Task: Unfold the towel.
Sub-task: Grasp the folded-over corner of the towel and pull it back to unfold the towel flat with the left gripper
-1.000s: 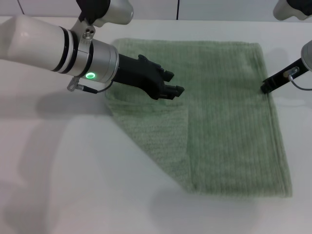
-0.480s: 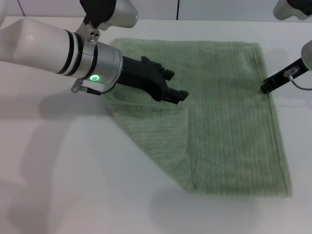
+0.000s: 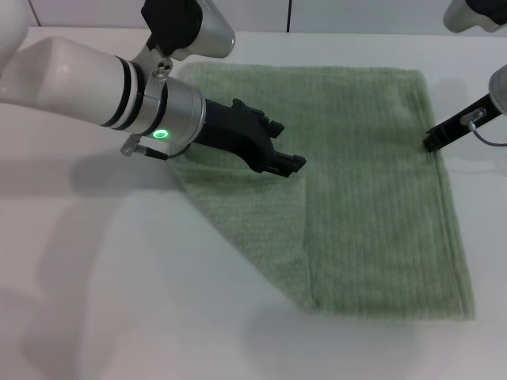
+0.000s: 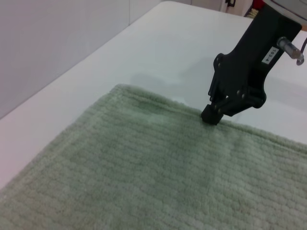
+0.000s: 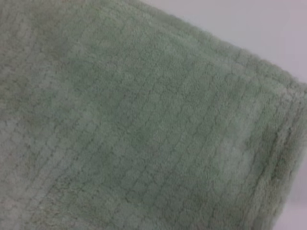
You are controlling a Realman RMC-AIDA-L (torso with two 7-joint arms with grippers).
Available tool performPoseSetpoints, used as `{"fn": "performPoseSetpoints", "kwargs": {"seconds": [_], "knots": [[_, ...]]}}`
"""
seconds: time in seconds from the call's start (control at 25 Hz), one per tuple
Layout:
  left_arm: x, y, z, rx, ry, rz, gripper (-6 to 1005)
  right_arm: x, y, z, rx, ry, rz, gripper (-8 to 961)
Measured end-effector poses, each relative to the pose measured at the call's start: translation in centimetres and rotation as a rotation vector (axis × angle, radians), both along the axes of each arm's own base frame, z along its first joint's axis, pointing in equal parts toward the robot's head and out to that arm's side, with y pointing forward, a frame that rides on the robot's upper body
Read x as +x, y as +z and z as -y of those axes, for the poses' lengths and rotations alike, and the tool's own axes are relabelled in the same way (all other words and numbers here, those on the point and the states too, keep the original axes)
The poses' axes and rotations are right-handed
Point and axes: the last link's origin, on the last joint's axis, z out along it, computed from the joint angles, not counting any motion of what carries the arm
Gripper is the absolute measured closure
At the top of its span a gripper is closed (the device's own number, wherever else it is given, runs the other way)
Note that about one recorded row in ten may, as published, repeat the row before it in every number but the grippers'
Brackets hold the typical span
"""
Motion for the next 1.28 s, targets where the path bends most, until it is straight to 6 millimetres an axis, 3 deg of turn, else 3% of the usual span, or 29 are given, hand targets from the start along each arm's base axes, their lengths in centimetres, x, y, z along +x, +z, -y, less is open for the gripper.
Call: {"fn": "performPoseSetpoints", "kwargs": {"seconds": [1.28], "knots": [[0.4, -3.7, 0.7, -0.009, -0.022, -0.106, 309, -0.2, -0.2, -0.1, -0.004, 0.009, 0.008, 953]]}}
